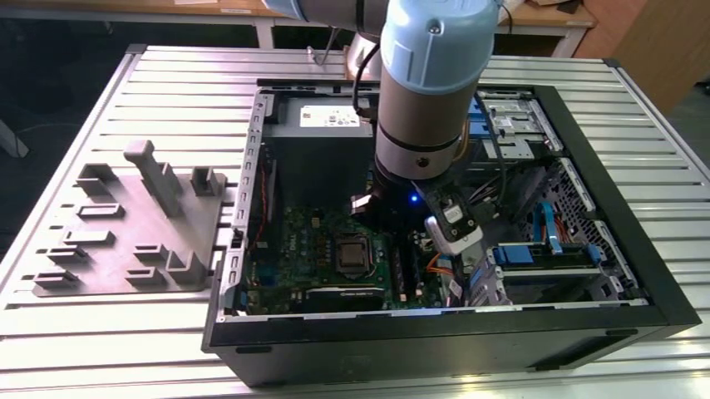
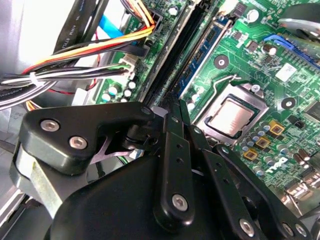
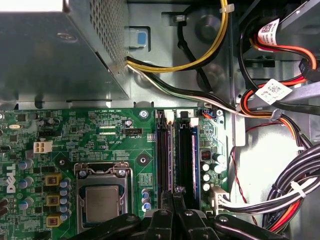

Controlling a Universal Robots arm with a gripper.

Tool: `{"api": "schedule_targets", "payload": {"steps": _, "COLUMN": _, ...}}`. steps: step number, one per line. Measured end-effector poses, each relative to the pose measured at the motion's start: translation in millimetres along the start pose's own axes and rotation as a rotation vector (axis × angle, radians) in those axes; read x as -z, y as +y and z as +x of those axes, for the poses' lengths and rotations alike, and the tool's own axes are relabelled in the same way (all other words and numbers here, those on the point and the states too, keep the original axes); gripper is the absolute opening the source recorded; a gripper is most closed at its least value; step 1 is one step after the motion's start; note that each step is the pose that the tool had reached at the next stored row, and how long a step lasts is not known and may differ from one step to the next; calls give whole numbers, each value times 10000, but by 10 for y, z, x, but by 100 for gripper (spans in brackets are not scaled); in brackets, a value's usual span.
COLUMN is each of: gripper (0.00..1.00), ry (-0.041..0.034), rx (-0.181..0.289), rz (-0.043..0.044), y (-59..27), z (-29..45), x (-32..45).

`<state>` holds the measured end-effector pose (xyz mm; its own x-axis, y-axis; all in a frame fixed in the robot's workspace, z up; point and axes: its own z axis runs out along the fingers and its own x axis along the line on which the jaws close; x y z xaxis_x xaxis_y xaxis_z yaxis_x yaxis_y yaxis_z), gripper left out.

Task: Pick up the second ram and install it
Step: 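Insert the second ram into the second slot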

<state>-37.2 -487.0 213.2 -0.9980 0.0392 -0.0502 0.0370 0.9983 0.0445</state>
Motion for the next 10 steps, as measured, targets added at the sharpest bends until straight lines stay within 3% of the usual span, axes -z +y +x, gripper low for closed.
{"api": "schedule_targets", "payload": {"steps": 4, "gripper": 13, "ry": -5, "rx": -1, "rz": -15, "y": 1, "z": 0, "x": -6}}
{"api": "schedule_targets", "payload": {"steps": 7, "gripper": 25, "ry": -1, "rx": -1, "rz": -3, "y": 0, "z": 0, "x": -2}}
{"api": "schedule_targets", "payload": {"steps": 10, "gripper": 25, "ry": -1, "rx": 0, "rz": -3, "y": 0, "z": 0, "x": -2}}
